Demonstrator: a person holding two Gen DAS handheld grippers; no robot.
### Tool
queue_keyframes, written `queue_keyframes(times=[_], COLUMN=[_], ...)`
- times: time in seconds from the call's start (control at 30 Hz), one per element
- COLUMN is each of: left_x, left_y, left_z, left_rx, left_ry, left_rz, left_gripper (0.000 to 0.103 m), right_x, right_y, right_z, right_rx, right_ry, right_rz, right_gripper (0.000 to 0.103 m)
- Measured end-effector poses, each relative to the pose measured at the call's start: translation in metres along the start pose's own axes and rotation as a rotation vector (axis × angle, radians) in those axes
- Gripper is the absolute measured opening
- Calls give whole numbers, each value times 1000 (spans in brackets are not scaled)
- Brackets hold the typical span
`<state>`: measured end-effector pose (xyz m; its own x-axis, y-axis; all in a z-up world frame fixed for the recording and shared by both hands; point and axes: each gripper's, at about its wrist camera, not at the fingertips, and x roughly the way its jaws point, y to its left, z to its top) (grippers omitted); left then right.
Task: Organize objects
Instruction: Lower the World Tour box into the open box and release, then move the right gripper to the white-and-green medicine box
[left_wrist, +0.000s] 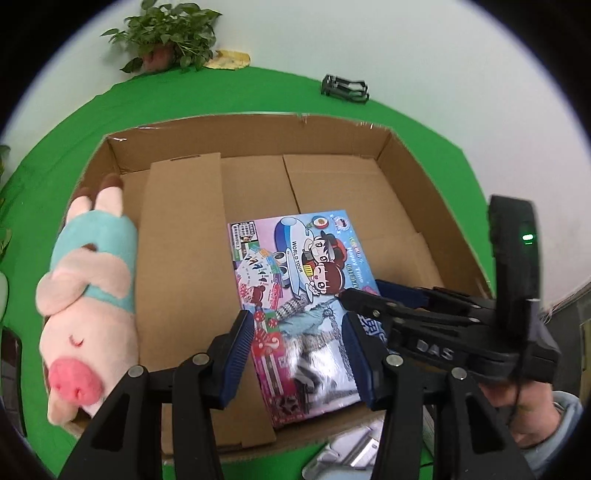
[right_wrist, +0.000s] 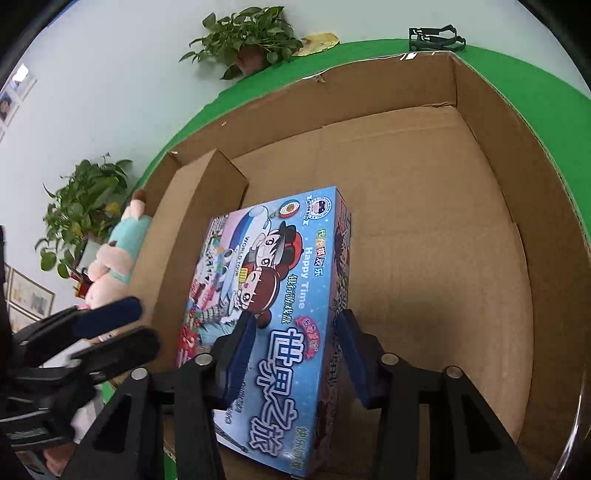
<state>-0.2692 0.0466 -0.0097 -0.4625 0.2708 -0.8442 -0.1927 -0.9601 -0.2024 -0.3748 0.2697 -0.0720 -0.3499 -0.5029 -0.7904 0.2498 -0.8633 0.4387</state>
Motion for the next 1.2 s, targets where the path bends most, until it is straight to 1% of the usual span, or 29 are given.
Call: queue_keyframes(times=[0.1, 0.17, 0.27, 0.33, 0.37, 0.4, 0.43, 0.47, 0.5, 0.53, 0.6, 0.63, 0.67, 0.73, 0.87, 0.9, 0.93, 1.0, 1.1, 1.2], left_x=[-16, -26, -40, -53, -60, -70, -82, -91, -103, -115, -133, -137, -141, -146, -151, -151, -149, -146, -146, -148], left_y=[3, 1, -1, -2, 0, -2, -5, -6, -9, -12, -20, -24, -27, -32, -44, -47, -51, -59, -70, -74], left_z=[-5, -10, -13, -18, -19, -24, -30, -35, -42, -50, -65, -70, -75, -84, -99, -101, -103, -106, -118, -121], left_rx=[-5, 6, 12, 27, 37, 51, 64, 70, 81, 90, 110, 110, 105, 90, 70, 62, 64, 82, 100, 98], left_ry=[-42, -79, -147, -207, -234, -281, -341, -379, -447, -509, -605, -625, -635, -626, -636, -631, -608, -572, -571, -566], left_rz=[-20, -14, 21, 65, 83, 113, 153, 175, 202, 220, 254, 258, 247, 201, 170, 159, 147, 156, 169, 149], left_gripper=[49, 49, 49, 51, 56, 63, 67, 78, 83, 84, 84, 84, 84, 84, 84, 84, 84, 84, 84, 84], right_x=[1, 0, -2, -5, -10, -17, -32, -45, -61, -82, -106, -120, -129, -147, -172, -177, -184, -192, -207, -214], right_y=[4, 8, 11, 12, 15, 20, 29, 37, 43, 50, 59, 64, 66, 69, 73, 74, 78, 81, 82, 83], right_z=[-1, 0, 3, 3, 2, 0, -3, -8, -15, -25, -41, -54, -62, -84, -118, -125, -133, -142, -157, -164], right_rx=[-13, -29, -48, -54, -75, -103, -156, -190, -216, -246, -280, -283, -280, -268, -244, -244, -249, -265, -276, -286], right_ry=[4, 11, 20, 21, 4, -22, -80, -135, -197, -273, -342, -380, -398, -426, -471, -476, -485, -497, -504, -501], right_rz=[-21, -36, -51, -59, -81, -113, -172, -207, -236, -283, -357, -383, -388, -387, -397, -394, -400, -419, -428, -430], right_gripper=[40, 40, 41, 42, 43, 54, 77, 90, 102, 103, 103, 103, 103, 103, 103, 103, 103, 103, 103, 103])
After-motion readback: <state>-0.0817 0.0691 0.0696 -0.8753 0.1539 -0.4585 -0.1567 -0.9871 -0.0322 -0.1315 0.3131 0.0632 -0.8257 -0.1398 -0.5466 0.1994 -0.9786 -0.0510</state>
